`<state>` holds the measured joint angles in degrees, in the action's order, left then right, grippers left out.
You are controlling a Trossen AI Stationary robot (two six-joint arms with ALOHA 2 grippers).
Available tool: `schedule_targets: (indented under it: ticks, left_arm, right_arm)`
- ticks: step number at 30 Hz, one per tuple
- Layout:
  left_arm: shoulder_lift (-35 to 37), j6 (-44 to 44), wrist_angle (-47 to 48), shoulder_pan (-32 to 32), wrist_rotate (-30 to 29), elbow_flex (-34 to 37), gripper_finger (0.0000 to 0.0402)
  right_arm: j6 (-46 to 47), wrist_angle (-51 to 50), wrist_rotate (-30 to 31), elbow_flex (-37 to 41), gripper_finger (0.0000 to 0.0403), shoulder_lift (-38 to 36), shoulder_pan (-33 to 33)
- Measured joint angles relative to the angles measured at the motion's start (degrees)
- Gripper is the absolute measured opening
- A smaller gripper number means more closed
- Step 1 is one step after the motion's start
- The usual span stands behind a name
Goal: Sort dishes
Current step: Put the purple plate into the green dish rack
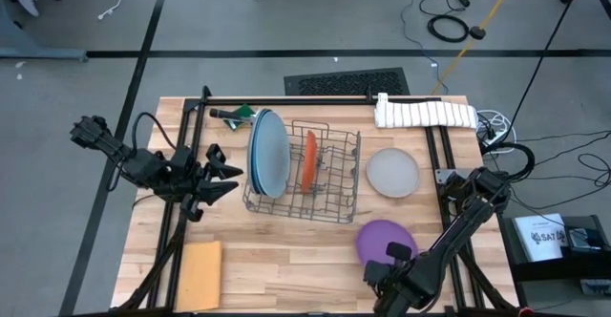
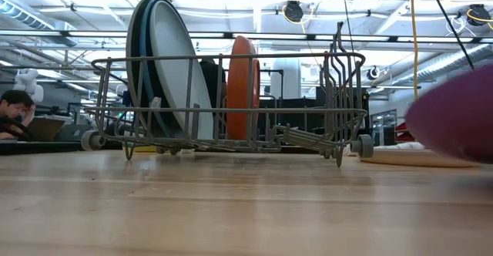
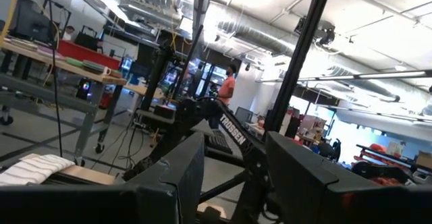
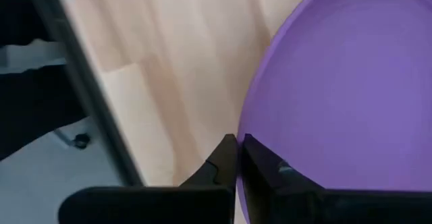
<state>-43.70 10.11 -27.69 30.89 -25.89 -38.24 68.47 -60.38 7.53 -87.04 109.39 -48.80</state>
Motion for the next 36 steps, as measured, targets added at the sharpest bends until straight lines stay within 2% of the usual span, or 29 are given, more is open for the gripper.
schedule_targets:
  ticks: [10,17,27,36]
  left_arm:
    - [0.0,0.0,0.3,0.0,0.0,0.0,0.016]
    - [0.0,0.0,1.4,0.0,0.5,0.0,0.016]
    - [-0.2,-3.4,1.3,0.0,14.7,0.0,0.016]
    - [-0.2,-6.6,4.0,0.0,16.3,0.0,0.016]
  right_arm:
    - [-10.1,1.9,1.6,-10.3,0.0,-0.1,0.2]
    - [-21.3,1.8,3.4,-18.4,0.0,-0.2,1.8]
    - [-39.7,1.9,2.7,-29.2,0.0,-0.3,6.6]
    - [-50.9,1.8,0.6,-31.9,0.0,-0.3,11.7]
